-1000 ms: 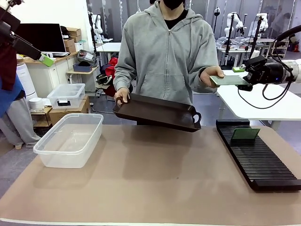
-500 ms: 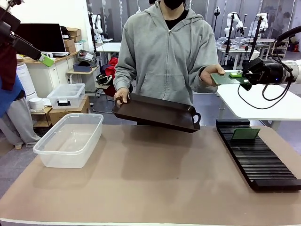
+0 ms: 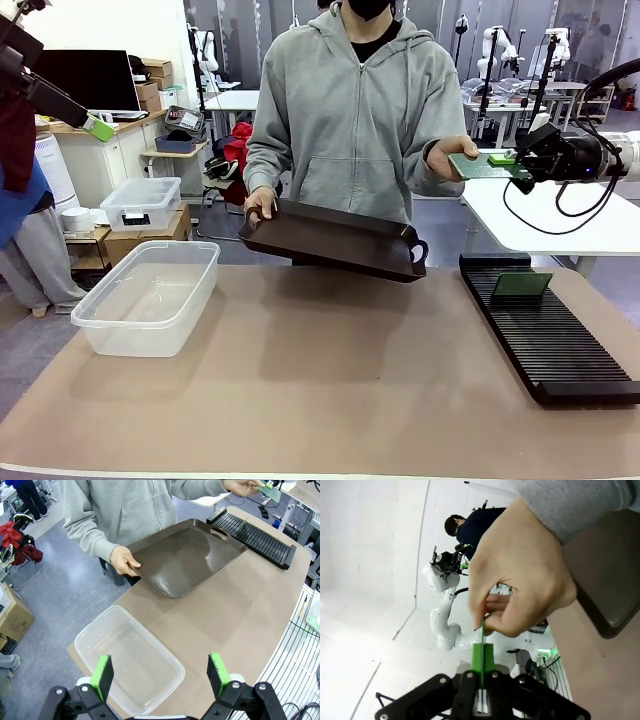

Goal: Sort PCBs into racks and boxes based on the side picked up.
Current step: Pick up the Blank PCB handed by the Human, then if the short side of the Blank PCB is picked up, insert it into the PCB Rack ; if the long side is picked up, place it in the Organizing box.

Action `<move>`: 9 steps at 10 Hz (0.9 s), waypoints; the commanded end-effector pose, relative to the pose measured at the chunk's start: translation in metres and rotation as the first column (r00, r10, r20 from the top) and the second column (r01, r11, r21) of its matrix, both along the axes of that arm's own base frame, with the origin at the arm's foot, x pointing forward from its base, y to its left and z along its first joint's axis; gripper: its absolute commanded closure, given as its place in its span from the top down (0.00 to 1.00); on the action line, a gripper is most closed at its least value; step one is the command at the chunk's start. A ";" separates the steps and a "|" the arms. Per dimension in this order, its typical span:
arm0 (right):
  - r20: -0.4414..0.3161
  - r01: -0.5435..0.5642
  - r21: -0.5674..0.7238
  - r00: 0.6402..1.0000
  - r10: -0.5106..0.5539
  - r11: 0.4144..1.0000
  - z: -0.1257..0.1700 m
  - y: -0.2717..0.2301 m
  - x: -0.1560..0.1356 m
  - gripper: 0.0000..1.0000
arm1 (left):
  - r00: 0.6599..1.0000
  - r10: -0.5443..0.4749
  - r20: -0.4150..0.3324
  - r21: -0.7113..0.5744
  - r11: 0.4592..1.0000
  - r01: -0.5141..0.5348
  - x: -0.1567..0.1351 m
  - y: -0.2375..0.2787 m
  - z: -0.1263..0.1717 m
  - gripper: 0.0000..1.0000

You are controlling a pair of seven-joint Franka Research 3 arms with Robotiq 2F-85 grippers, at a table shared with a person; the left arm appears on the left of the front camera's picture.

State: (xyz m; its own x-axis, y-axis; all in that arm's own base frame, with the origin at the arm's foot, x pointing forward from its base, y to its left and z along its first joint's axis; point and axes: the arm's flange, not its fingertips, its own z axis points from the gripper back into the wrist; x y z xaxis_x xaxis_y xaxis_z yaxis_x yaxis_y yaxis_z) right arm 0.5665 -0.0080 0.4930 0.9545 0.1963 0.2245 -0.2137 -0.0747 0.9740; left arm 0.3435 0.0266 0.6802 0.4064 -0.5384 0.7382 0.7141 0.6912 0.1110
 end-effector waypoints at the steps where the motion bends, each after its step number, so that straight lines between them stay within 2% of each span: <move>1: -0.028 -0.007 0.044 1.000 0.008 0.999 0.004 0.000 0.002 0.00 | 1.000 -0.002 0.007 -0.007 1.000 0.002 0.000 0.001 -0.002 1.00; 3: -0.004 -0.004 0.009 1.000 0.004 1.000 0.000 0.000 0.000 0.00 | 1.000 -0.002 0.007 -0.007 1.000 0.002 0.000 0.001 -0.002 1.00; 9: -0.004 -0.004 0.009 1.000 0.004 1.000 0.000 0.000 0.000 0.00 | 1.000 -0.002 0.007 -0.007 1.000 0.002 0.000 0.001 -0.002 1.00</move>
State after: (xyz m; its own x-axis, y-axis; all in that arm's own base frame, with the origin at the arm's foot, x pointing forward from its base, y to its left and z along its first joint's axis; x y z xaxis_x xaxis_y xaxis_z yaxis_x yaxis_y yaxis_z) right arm 0.5668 -0.0074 0.4924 0.9548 0.1965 0.2231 -0.2097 -0.0867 0.9739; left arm 0.3435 0.0266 0.6802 0.4064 -0.5384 0.7382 0.7141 0.6912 0.1110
